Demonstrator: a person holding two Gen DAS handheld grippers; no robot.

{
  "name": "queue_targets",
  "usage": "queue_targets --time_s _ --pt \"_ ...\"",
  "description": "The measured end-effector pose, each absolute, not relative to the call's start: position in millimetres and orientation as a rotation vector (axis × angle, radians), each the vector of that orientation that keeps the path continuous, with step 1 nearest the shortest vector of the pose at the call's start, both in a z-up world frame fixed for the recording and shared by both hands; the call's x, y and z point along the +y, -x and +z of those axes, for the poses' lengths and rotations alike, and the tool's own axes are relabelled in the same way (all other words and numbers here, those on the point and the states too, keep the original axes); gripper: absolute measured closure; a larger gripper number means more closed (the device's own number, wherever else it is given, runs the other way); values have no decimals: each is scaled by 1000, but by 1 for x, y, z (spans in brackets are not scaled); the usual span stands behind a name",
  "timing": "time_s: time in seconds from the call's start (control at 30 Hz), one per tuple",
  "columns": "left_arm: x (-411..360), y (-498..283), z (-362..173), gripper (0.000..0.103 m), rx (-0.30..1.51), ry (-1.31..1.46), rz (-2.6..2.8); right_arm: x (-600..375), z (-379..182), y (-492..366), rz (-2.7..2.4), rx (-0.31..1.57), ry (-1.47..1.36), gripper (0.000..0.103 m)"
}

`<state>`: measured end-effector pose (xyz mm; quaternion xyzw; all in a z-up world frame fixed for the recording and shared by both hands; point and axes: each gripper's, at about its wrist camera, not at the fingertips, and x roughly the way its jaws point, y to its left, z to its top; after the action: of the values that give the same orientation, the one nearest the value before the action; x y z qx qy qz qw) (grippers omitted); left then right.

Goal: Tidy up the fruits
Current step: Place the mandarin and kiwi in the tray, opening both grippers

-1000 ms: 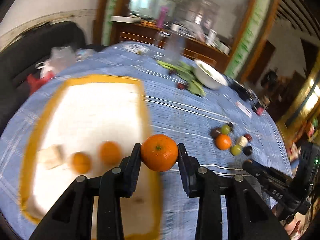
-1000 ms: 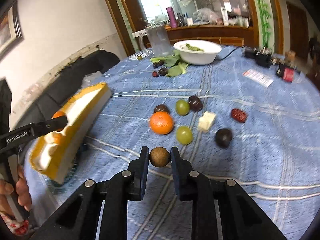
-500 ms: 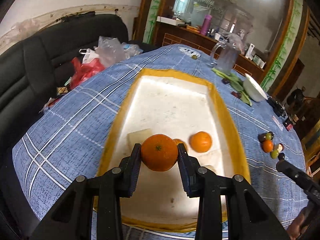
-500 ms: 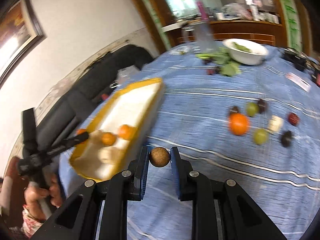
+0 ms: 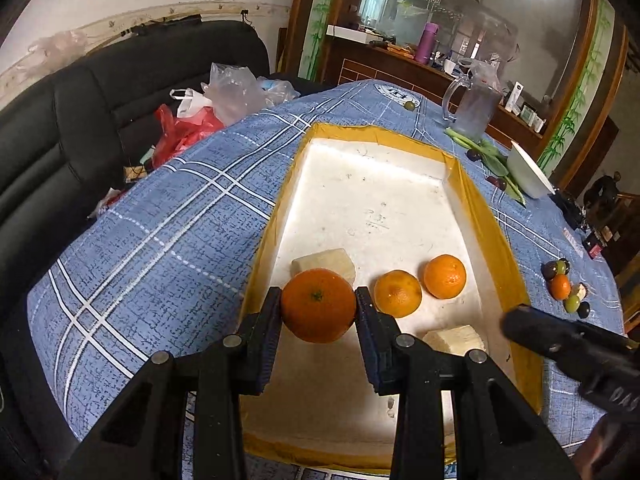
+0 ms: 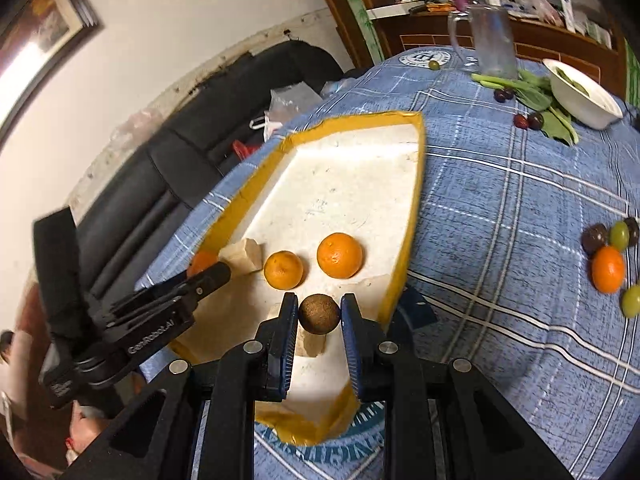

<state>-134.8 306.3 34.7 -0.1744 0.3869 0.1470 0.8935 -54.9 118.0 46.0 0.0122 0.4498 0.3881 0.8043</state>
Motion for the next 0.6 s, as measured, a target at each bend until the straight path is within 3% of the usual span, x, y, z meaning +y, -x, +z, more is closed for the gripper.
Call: queue_targets --time_s 0.17,0.2,0.27,0.33,0.5,0.6 --pt "305 137 37 54 791 388 268 135 48 65 783 911 95 76" --pt "305 138 38 49 789 393 261 136 48 66 782 911 100 73" --pt "304 140 41 41 782 391 268 137 47 67 778 910 99 57" --pt "304 144 45 40 768 393 270 135 47 68 774 904 91 51" --pt "304 150 51 39 759 408 276 125 57 73 760 869 78 51" --pt "300 154 55 37 753 394 288 113 67 79 747 836 70 43"
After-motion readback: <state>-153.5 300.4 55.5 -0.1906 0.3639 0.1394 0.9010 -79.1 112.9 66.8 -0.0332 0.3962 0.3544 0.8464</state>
